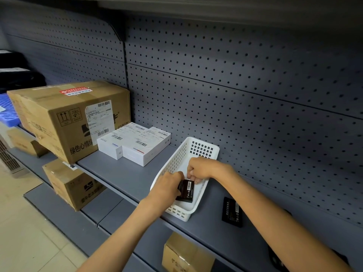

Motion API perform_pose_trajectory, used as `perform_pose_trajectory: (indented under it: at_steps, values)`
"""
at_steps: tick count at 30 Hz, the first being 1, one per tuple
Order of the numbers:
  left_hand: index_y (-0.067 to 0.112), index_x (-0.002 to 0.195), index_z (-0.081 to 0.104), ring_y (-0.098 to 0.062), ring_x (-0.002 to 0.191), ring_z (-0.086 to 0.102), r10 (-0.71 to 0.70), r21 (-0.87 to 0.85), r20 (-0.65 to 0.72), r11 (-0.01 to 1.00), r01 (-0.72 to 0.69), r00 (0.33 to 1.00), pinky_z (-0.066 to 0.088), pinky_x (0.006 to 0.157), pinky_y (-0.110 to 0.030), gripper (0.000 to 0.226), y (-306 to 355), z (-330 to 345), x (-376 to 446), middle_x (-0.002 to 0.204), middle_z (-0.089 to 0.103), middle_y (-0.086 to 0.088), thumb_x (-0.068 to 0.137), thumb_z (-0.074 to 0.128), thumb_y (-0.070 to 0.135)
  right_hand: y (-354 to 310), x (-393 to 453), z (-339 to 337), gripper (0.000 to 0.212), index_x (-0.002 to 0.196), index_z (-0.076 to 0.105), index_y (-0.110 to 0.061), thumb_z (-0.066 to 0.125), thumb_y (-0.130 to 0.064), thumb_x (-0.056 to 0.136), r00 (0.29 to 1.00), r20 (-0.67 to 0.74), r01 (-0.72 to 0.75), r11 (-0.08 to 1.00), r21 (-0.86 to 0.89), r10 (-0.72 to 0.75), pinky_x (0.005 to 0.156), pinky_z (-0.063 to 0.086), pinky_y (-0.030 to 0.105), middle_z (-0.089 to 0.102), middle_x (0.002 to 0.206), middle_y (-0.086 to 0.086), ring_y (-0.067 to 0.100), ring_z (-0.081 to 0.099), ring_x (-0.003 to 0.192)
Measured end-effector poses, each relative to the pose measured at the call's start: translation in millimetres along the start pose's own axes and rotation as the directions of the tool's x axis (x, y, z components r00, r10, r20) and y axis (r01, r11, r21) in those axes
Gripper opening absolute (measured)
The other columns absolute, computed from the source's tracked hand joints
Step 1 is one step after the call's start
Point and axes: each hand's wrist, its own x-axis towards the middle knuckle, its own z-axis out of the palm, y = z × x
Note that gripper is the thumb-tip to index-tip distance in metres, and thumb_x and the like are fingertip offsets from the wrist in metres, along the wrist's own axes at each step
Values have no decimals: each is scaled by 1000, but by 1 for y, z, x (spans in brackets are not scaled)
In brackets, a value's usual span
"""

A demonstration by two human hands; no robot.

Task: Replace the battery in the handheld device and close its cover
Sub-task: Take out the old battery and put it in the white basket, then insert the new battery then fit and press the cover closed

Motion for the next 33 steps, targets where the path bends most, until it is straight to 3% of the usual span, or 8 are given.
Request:
perform_pose_trajectory:
  at_steps: [4, 7, 11, 16, 22, 25, 30, 33]
  values:
    - [18, 132, 52, -34, 120, 56, 14, -21, -10, 1000, -14, 1000, 48, 98, -41, 49, -1, 0, 1, 130, 58, -16, 86, 60, 5, 1, -5, -2, 29, 119, 68, -2, 51, 3, 96, 999, -51, 10, 999, 34, -8, 89, 59, 38, 72, 115, 13, 26, 70, 103]
    - [19, 135, 51, -31, 120, 58, 32, -48, -30, 998, -33, 999, 47, 101, -40, 52, 0, -4, 1, 134, 56, -14, 87, 61, 4, 5, -12, -8, 29, 115, 70, -8, 48, -6, 98, 990, -136, 33, 997, 66, -24, 70, 53, 28, 73, 110, 7, 14, 64, 86]
    - [18, 133, 55, -23, 110, 66, 62, -114, -92, 991, -72, 994, 51, 98, -37, 49, 6, -17, 2, 131, 61, -10, 88, 61, -1, 12, -30, -18, 30, 110, 71, -16, 45, -9, 98, 966, -256, 59, 988, 140, -21, 87, 53, 34, 74, 107, 2, 19, 61, 105]
    - [14, 126, 60, -16, 99, 70, 118, -236, -179, 958, -159, 977, 55, 93, -37, 46, 19, -34, 4, 124, 67, -8, 87, 56, -11, 27, -58, -30, 28, 111, 73, -15, 49, -9, 97, 924, -382, 110, 973, 204, -25, 95, 48, 34, 73, 110, 2, 17, 61, 107]
    - [18, 122, 62, -11, 93, 71, 194, -278, -233, 926, -256, 953, 57, 89, -33, 48, 46, -41, 14, 118, 68, -3, 86, 54, -13, 52, -86, -32, 27, 109, 74, -14, 50, -7, 98, 887, -462, 116, 967, 229, 2, 95, 51, 37, 75, 107, 5, 18, 66, 101]
    - [12, 121, 63, -14, 91, 72, 228, -305, -215, 908, -287, 950, 57, 87, -28, 48, 65, -39, 19, 116, 69, -6, 84, 54, -17, 66, -100, -28, 29, 109, 74, -12, 49, -3, 98, 878, -479, 115, 962, 249, 19, 91, 51, 30, 74, 107, 5, 14, 66, 98]
    - [11, 119, 65, -20, 97, 72, 308, -286, -204, 889, -358, 929, 56, 92, -38, 41, 93, -28, 19, 110, 73, -9, 83, 64, -9, 88, -121, -15, 31, 110, 73, -14, 47, 0, 100, 878, -477, 90, 963, 253, 43, 75, 42, 14, 73, 110, 4, 9, 64, 96]
    - [10, 118, 65, -24, 97, 72, 333, -234, -188, 898, -372, 924, 56, 91, -39, 41, 108, -18, 14, 108, 74, -10, 81, 66, -7, 102, -131, -4, 33, 111, 72, -14, 44, 0, 101, 882, -466, 68, 961, 269, 68, 81, 43, 18, 71, 113, 5, 10, 63, 100]
